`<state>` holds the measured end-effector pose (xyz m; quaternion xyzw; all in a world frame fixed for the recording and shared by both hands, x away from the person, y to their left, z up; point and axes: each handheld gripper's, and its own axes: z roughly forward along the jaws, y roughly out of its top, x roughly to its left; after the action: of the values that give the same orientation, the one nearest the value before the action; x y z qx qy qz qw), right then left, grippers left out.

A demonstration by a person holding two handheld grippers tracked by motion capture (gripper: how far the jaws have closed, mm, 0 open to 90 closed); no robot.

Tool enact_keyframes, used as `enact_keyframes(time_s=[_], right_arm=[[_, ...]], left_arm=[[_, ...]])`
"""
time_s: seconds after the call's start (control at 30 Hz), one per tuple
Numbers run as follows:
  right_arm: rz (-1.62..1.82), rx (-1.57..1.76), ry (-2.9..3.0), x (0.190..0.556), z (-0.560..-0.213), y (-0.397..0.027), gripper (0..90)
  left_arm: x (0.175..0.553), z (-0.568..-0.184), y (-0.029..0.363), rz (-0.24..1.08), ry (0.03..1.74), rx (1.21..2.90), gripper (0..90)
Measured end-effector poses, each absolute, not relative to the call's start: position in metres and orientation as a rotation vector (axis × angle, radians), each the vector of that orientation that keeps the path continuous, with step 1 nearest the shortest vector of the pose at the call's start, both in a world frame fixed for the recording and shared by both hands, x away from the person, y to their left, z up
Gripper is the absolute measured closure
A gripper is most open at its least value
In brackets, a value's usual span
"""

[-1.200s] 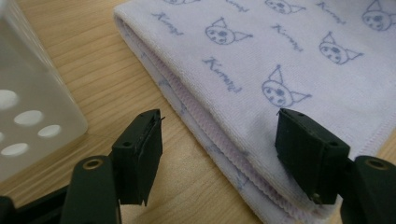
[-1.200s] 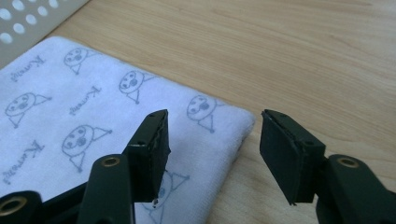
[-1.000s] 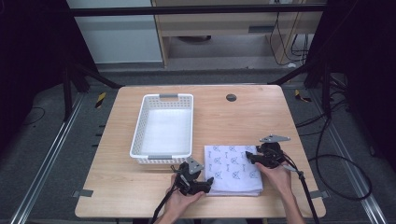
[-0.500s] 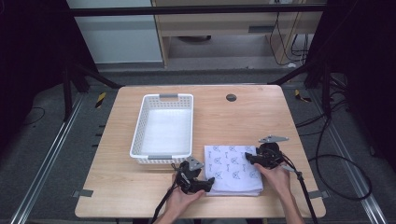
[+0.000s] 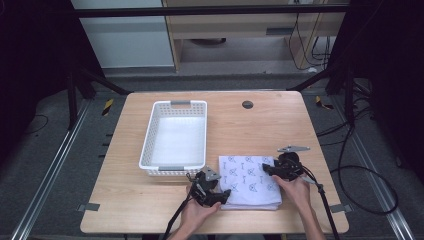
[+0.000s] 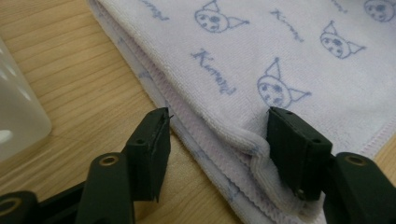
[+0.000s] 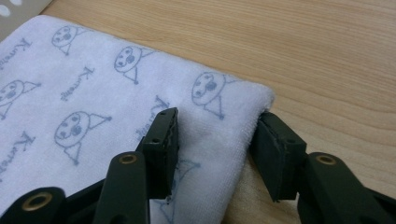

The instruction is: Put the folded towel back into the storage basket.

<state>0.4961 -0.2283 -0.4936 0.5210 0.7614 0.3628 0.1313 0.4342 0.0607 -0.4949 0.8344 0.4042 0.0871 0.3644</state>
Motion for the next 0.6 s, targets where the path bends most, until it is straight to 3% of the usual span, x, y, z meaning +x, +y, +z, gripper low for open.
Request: enact_keyframes(time_s=[0.3,0.6], right_arm=[[1.067,1.525,2.218,0.4964,-0.4936,-0.2286,57.8],[1.080,1.542,2.213,0.4950,-0.4894,-0.2286,71.4]], left_arm=[[0.4329,-0.4945,0.0596,0.176,1.066,2.120,54.7],[0.4311,-0.4920,0.0585,0.161,1.079,2.093,69.6]])
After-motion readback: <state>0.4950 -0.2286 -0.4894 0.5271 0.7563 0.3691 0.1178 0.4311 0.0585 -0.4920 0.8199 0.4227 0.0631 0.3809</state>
